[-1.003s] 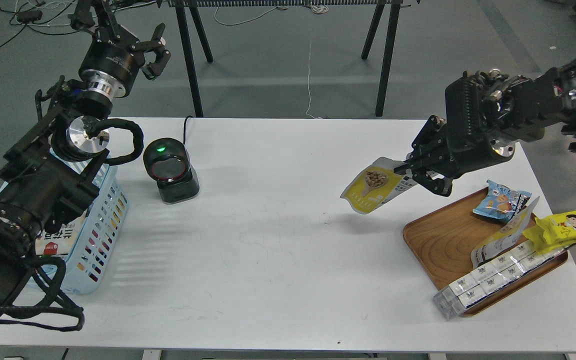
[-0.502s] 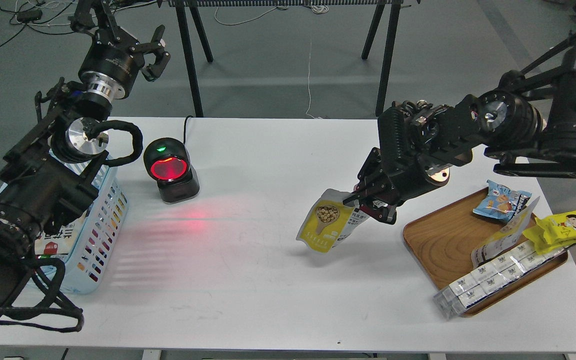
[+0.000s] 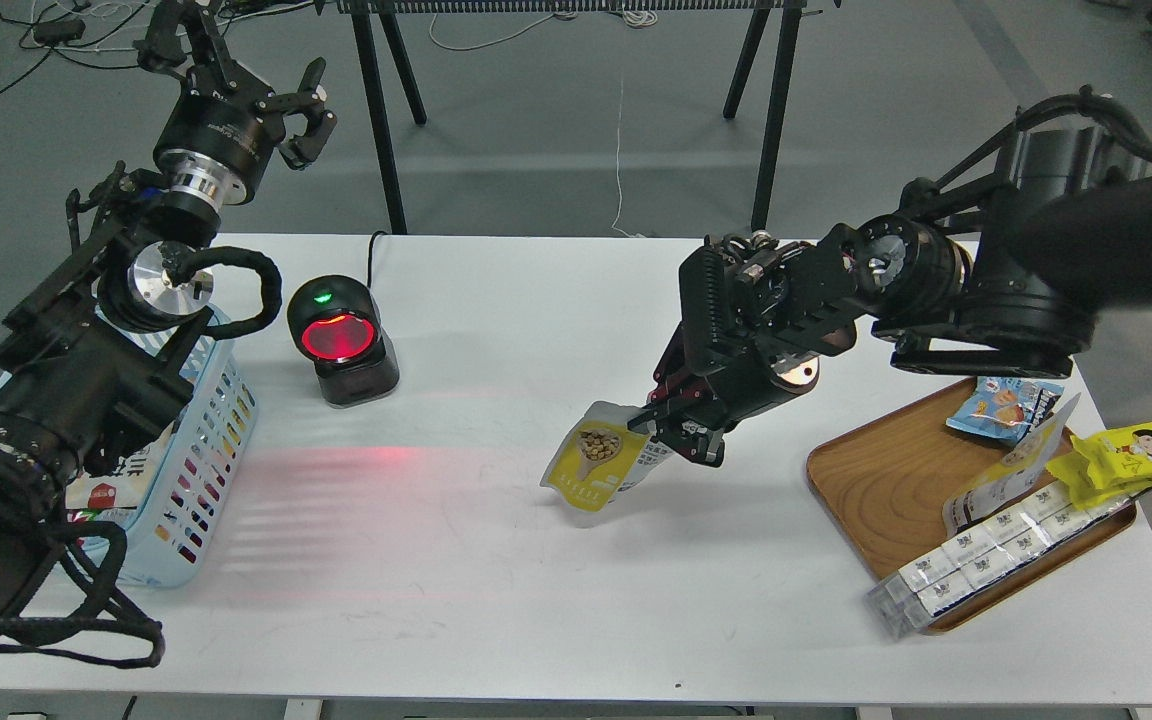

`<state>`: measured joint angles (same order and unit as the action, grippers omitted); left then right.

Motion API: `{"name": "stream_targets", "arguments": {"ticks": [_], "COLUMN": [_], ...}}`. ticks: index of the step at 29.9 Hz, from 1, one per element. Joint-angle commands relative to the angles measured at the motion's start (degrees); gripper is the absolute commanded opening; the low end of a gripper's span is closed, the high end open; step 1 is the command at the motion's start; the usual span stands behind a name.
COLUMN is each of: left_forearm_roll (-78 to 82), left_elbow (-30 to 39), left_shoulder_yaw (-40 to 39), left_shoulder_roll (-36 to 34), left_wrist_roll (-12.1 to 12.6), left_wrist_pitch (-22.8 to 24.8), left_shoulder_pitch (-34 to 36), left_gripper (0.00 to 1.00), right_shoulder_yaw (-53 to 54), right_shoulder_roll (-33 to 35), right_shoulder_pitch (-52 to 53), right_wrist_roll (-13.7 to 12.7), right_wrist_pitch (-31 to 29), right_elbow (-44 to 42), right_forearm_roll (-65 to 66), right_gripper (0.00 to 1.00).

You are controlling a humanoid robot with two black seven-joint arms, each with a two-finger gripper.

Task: Scan snack and place in basket
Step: 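Lift the pouch and carry it toward the barcode scanner, lowering it onto the table, then open the right gripper, release the pouch, and withdraw the right arm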

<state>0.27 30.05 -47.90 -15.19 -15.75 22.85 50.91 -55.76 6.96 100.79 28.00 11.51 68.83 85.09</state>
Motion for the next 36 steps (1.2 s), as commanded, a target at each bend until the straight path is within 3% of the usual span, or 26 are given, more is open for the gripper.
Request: {"name": "stream_targets", "arguments": {"ticks": [1,36], "left_forearm_roll": [0.0,0.0], "left_elbow": [0.0,0.1], "left_shoulder_yaw": [0.0,0.0], "left_shoulder_roll": [0.2,0.2], "left_wrist_roll": [-0.1,-0.1], "left_wrist_pitch": [0.0,0.0], "left_shoulder_pitch": [-0.1,-0.1], "left_gripper": [0.99,0.99], "right_shoulder_yaw": [0.1,-0.6], "right_shoulder_roll": [-1.2,-3.8], "right_shoulder_pitch": [-0.4,-0.6], "right_wrist_roll": [0.0,0.0], "right_wrist_pitch": [0.0,-0.1], "right_elbow": [-0.5,-2.6], "right_forearm_roll": [0.0,0.1], "right_gripper": [0.01,0.03]}}
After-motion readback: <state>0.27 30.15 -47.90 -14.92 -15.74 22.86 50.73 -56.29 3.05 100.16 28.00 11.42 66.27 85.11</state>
